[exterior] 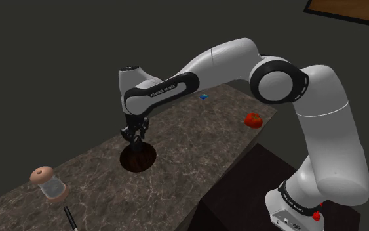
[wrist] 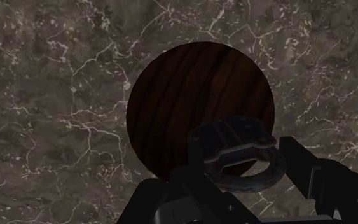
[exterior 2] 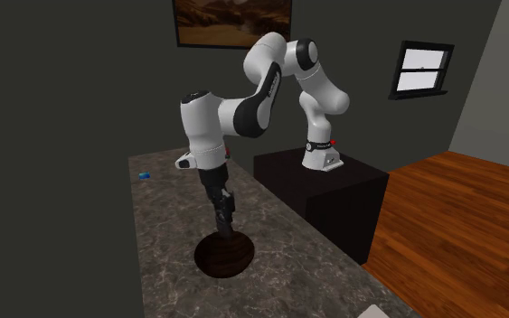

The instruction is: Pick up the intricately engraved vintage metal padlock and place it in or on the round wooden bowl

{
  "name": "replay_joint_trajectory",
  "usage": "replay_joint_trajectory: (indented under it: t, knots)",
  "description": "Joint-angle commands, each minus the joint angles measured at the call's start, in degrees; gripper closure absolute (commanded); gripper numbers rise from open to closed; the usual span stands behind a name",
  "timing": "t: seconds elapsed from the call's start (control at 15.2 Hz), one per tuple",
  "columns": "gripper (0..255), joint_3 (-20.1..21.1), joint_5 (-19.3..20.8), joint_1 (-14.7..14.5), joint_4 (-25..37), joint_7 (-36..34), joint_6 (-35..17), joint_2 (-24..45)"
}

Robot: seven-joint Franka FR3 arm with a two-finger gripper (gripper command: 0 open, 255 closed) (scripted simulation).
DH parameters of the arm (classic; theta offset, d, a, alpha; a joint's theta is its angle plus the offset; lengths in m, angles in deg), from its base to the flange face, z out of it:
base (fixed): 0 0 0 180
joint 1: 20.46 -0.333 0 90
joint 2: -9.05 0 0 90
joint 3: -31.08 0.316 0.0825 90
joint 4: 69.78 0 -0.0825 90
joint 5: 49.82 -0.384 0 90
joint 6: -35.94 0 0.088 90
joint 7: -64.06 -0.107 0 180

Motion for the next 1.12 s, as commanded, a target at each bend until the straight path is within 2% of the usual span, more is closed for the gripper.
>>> replay_joint_trajectory:
  t: [0.0, 0.53, 1.06]
  knots:
    - [255, -0.1, 0.2, 0.0, -0.4, 0.0, -1.1, 0.7]
    - [255, -0.9, 1.0, -0.6, -0.2, 0.0, -5.1, 4.8]
    - [255, -0.9, 1.0, -0.6, -0.2, 0.0, -5.1, 4.8]
